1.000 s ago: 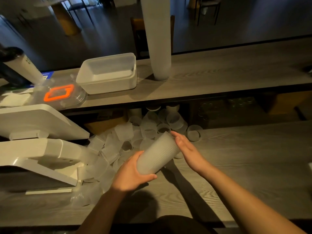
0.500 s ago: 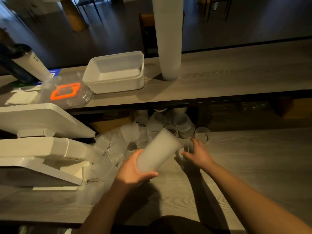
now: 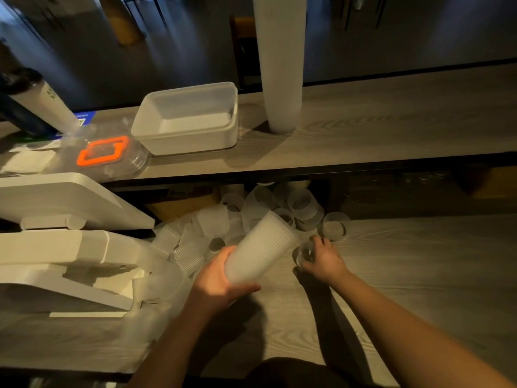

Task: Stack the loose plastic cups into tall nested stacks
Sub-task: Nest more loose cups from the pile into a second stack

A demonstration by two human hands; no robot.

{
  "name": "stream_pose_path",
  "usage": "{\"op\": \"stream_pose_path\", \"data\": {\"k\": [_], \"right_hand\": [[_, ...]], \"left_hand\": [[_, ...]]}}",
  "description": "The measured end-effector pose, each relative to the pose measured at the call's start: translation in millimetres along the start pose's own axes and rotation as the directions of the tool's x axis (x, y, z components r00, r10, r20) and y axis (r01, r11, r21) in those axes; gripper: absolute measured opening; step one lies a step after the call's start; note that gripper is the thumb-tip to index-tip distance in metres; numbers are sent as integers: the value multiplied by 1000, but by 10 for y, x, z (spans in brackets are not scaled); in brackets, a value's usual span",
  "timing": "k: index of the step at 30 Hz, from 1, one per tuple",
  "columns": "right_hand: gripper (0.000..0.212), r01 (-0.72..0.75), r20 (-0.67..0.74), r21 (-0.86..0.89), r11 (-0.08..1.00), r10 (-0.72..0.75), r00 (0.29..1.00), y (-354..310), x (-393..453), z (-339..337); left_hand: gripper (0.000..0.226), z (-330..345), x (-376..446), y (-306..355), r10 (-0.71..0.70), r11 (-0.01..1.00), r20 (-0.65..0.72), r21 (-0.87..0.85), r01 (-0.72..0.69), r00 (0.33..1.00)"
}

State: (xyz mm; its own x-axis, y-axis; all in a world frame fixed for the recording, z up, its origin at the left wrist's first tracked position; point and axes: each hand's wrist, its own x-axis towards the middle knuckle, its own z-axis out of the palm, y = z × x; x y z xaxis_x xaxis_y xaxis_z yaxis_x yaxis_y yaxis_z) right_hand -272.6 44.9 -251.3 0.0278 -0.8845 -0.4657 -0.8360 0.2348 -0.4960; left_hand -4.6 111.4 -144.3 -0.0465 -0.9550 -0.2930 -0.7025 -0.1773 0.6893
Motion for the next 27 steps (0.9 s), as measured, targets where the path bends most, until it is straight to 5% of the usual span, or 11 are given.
{"op": "stream_pose_path", "data": {"k": [7,13,19,23,27], "right_hand": [[57,-30,-183,460,887,128,975,-86,-134,-373],[30,174,-237,809,561,40,971,-329,-392,-849],[39,278,-200,779,562,-197,960,-472,-640,-932],[58,334,-235,745,577,-241,941,-531,-755,-895],[52,367,-233,695,618,-290,928,-594,-864,-790]], "left_hand": [[87,52,6,90,19,998,28,63,-21,999],[94,71,-12,127,18,996,22,84,-20,1000],[91,69,-102,172,45,993,29,108,-48,999],[83,61,-166,199,53,994,25,95,-55,998],[87,50,-198,197,67,990,19,126,-69,998]]}}
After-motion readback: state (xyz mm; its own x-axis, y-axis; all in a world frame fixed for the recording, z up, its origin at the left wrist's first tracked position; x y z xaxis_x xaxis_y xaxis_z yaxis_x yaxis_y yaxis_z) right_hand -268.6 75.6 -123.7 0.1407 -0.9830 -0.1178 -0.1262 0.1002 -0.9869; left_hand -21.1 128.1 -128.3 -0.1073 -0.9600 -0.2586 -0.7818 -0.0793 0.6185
